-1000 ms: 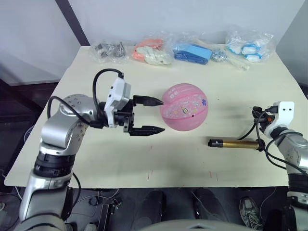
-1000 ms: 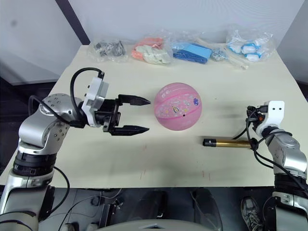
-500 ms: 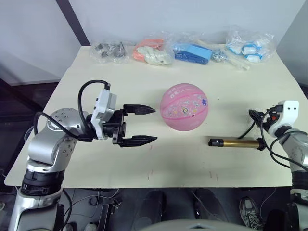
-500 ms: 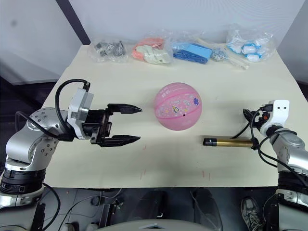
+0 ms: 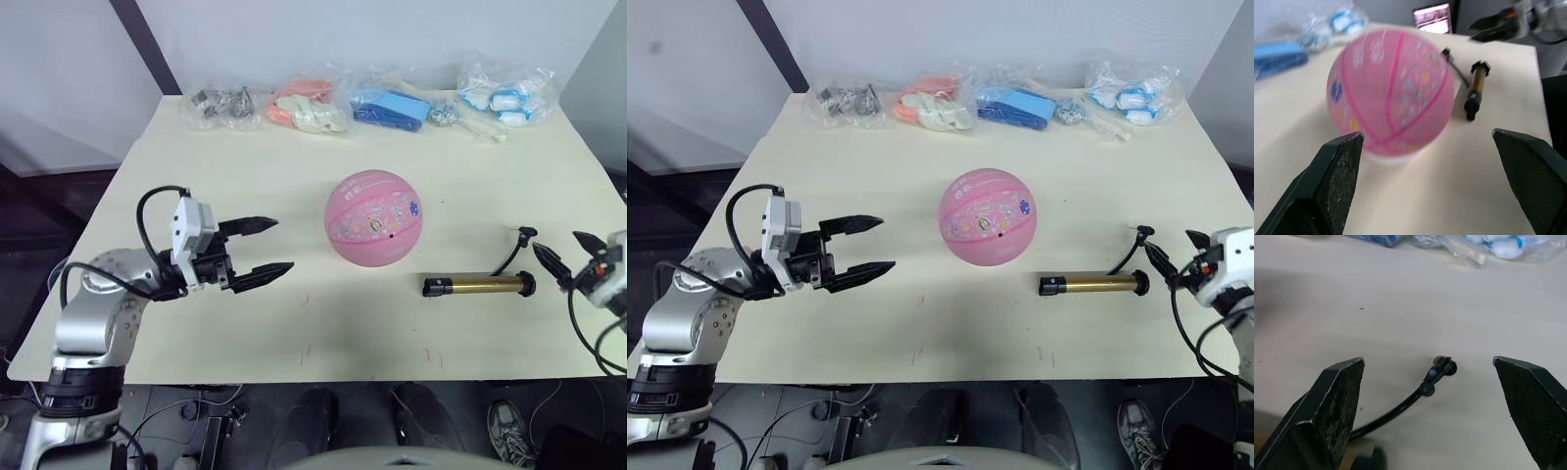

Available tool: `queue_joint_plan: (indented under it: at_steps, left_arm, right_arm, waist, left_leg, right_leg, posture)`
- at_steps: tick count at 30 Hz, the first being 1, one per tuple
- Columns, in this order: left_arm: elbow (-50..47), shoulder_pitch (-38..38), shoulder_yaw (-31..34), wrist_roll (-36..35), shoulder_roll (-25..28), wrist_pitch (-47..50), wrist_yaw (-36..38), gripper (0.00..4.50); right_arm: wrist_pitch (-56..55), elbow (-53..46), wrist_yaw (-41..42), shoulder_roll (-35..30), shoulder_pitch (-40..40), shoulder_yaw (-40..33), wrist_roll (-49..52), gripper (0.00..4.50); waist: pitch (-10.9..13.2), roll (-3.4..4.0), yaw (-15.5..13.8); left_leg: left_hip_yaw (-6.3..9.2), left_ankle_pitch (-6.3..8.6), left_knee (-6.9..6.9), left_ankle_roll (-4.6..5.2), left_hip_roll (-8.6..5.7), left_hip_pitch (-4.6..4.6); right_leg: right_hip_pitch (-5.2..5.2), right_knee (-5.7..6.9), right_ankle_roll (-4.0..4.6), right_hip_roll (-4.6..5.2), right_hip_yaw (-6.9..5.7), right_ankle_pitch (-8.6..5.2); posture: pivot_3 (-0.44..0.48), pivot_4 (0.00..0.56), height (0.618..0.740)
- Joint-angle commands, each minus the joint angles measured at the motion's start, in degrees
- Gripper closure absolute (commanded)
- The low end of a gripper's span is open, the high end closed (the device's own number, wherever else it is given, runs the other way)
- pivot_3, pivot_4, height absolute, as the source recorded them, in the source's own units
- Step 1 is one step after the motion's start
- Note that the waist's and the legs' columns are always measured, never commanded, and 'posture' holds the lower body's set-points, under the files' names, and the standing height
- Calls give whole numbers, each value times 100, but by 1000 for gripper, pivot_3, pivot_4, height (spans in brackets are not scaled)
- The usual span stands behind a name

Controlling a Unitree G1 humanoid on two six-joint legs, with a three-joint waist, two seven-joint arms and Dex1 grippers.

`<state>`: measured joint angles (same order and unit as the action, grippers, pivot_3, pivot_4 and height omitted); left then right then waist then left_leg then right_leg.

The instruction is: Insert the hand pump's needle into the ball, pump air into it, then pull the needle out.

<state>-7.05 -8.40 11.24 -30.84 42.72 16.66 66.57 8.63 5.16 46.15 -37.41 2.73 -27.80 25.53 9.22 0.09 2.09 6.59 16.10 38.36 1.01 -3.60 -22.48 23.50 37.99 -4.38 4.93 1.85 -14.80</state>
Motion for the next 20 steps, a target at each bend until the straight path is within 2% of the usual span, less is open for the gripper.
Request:
queue_joint_plan:
  at_steps: [1, 6, 9, 13, 20]
  left_arm:
    - [193, 259, 344, 150, -5, -290, -206, 0]
    - [954, 670, 373, 742, -37, -1031, -473, 0]
    - [1179, 831, 432, 787, -92, -1224, -578, 0]
    - [1559, 1101, 518, 900, -123, -1331, -775, 0]
    - [1954, 1205, 508, 1033, -90, -1821, -718, 0]
  right_arm:
    - [-293, -132, 660, -187, 402, -317, 266, 80]
    - [-1099, 315, 1427, -211, 796, -410, 318, 80]
    - [-1578, 740, 1746, -185, 800, -514, 373, 80]
    - [-1689, 1273, 2342, -347, 816, -568, 559, 80]
    - [-1948, 2025, 2774, -513, 566, -585, 577, 80]
  waist:
    - [0, 0, -14]
    - [2, -3, -13]
    - [3, -4, -13]
    - [4, -6, -19]
    - [4, -6, -22]
  left_leg:
    - [1, 2, -2, 2, 3, 10]
    - [-6, 5, -6, 6, 8, 50]
    - [-12, 6, -5, 8, 11, 86]
    - [-11, 5, -3, 7, 13, 86]
    - [-11, 6, -5, 7, 14, 85]
  right_leg:
    - [-7, 0, 1, -1, 0, 0]
    - [-42, -3, 2, -3, 4, 0]
    - [-81, -11, 2, -3, 6, -1]
    - [-82, -10, 2, -3, 6, 0]
    - [-80, -10, 4, -1, 5, 1]
  posture:
    - [0, 150, 736]
    - [0, 150, 736]
    - [0, 150, 736]
    - [0, 150, 736]
    - [0, 150, 736]
